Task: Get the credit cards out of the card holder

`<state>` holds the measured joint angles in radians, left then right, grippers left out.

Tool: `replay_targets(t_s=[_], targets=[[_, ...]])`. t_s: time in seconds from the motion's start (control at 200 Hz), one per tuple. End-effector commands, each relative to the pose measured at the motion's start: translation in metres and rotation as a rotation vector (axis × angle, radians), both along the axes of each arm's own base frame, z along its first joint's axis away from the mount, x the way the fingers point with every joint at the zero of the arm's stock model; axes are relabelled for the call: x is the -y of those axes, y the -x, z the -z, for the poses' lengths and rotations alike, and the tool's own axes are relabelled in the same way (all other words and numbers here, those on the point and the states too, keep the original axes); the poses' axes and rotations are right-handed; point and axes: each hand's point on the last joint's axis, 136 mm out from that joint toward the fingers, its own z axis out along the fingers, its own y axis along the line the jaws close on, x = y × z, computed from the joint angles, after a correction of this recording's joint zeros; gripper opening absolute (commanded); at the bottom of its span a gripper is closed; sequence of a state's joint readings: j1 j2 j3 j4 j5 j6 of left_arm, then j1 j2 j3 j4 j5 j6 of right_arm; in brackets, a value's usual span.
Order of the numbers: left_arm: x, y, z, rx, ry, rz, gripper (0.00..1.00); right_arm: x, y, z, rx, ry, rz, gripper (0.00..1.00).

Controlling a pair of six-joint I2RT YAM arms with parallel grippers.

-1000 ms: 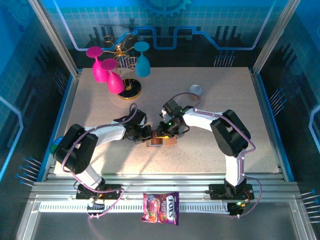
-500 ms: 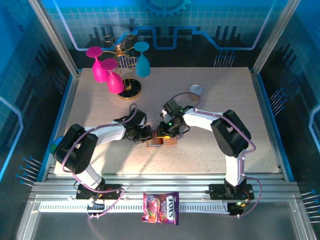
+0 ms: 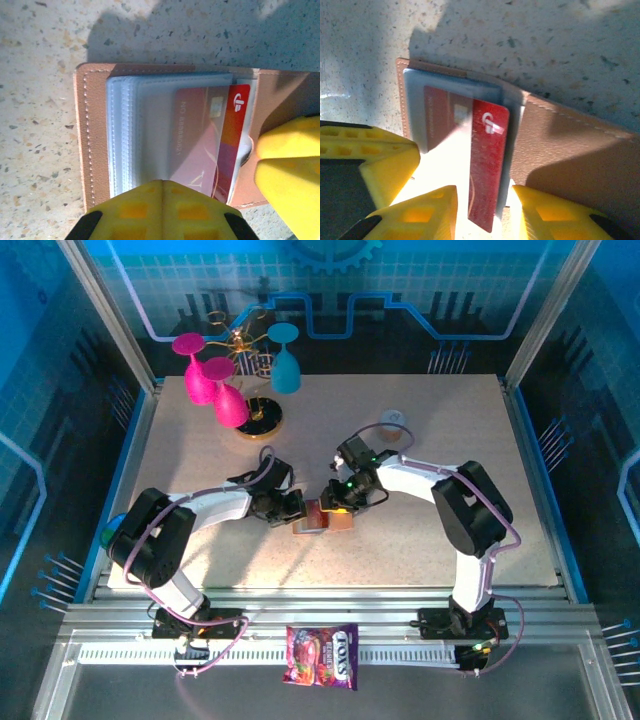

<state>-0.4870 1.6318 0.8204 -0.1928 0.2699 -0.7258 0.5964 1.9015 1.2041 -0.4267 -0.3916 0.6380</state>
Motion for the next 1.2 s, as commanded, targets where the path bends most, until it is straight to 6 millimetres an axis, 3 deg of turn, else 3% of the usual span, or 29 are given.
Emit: replay_targets(t_s=[0.0,0.61,1.191], targets=[[0.005,-0.004,-0.016,0.019,0.029,0.024,0.00,0.001,0.000,-0.007,-0.018,-0.053,0.014,0.33],[-0.009,0.006,0.018,-0.111,-0.086,0.003,0.00,0.000,0.004,0.014,-0.097,-0.127,0.033,0.28],[-0.010,0.009,0.022,-0.132,-0.096,0.005,0.00,-0.005,0.005,0.021,-0.144,-0.218,0.068,0.24]])
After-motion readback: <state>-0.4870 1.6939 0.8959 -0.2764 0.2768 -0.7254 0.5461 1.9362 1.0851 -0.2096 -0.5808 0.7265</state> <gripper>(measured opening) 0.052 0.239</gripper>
